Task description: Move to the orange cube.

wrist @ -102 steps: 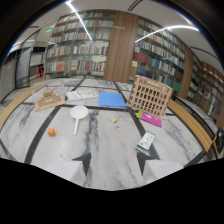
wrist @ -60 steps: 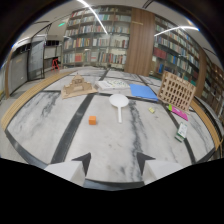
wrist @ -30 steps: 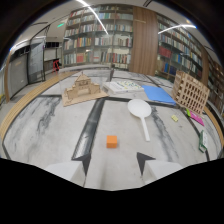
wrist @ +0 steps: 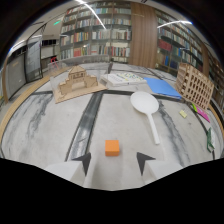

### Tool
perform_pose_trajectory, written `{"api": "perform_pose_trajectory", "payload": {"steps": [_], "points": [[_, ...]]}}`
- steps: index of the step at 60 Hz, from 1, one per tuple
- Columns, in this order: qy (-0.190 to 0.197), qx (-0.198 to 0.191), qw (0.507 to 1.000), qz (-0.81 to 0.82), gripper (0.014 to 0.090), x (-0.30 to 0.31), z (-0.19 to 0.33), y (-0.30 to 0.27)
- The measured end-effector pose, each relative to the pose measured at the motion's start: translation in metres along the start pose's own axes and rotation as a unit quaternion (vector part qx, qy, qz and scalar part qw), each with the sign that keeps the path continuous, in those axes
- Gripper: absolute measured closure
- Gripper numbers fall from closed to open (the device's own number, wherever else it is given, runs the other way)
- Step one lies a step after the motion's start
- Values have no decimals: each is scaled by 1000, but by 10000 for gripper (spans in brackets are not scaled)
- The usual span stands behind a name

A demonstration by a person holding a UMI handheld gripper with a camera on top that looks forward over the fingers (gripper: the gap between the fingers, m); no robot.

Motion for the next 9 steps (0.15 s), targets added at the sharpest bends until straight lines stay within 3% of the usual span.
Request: {"api": "perform_pose_trajectory", "payload": {"steps": [9], "points": [[-8,1,1000,0,182,-5,-2,-1]]}}
